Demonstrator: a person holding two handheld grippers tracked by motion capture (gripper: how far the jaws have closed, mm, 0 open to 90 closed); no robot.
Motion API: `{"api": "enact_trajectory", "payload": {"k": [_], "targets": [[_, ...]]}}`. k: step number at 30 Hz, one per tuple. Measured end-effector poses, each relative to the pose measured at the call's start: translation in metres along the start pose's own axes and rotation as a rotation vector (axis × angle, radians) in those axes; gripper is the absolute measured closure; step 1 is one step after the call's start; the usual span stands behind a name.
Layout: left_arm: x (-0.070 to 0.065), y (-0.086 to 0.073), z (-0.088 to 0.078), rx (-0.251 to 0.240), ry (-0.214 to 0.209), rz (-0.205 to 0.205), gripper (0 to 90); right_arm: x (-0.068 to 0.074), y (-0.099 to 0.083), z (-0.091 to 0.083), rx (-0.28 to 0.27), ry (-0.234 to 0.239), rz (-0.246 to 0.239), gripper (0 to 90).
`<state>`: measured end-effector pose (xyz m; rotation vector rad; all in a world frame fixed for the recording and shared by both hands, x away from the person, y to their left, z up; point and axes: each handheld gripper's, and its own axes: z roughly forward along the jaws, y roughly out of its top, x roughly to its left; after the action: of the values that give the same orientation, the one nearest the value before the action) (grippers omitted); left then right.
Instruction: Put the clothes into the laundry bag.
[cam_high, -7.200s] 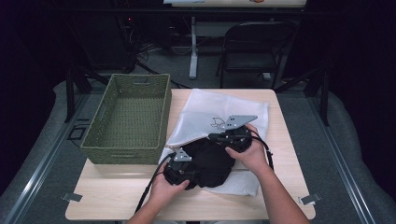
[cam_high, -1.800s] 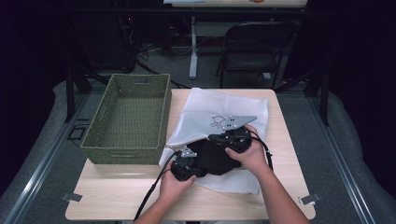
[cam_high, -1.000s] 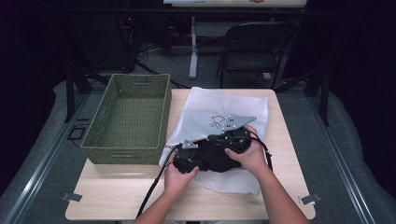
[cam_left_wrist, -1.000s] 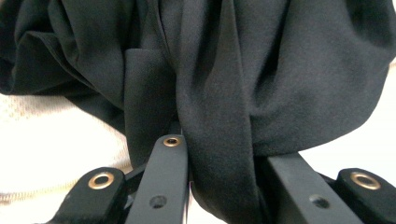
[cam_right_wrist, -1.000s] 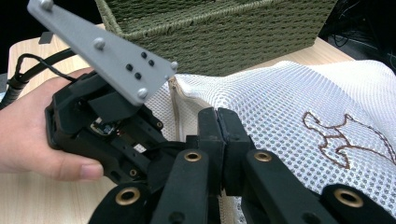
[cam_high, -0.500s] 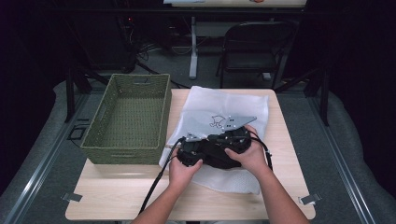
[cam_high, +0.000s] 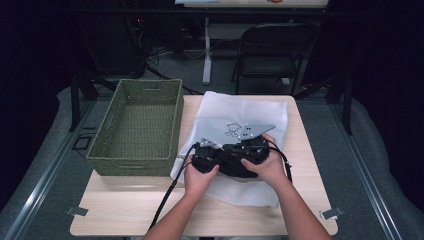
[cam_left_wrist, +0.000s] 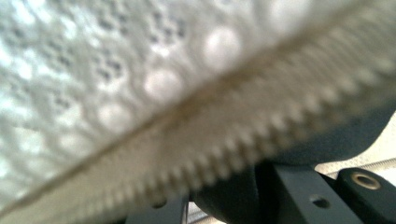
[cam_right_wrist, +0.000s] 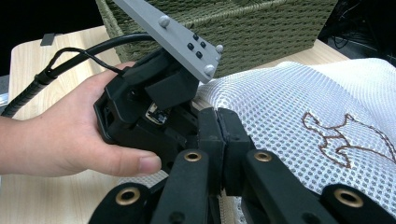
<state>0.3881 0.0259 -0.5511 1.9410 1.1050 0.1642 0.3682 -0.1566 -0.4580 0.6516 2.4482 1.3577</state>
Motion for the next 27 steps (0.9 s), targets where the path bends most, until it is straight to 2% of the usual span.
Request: {"api": "enact_trajectory", "payload": {"k": [6, 15, 20, 27], "targets": [[0.004, 0.000, 0.009, -0.017, -0.005, -0.040, 79.6, -0.001, 0.000, 0.000, 0.001, -0.002, 0.002, 89.3], [0.008, -0.002, 0.016, -0.027, 0.004, -0.050, 77.7, -0.002, -0.002, 0.002, 0.009, -0.009, 0.008, 89.3], [0.009, -0.002, 0.014, -0.013, 0.008, -0.025, 73.2, -0.004, -0.003, 0.001, 0.010, -0.008, 0.013, 89.4], [0.008, -0.003, 0.002, 0.011, 0.010, 0.006, 56.3, -0.006, -0.005, 0.000, 0.007, -0.010, 0.019, 89.3]]}}
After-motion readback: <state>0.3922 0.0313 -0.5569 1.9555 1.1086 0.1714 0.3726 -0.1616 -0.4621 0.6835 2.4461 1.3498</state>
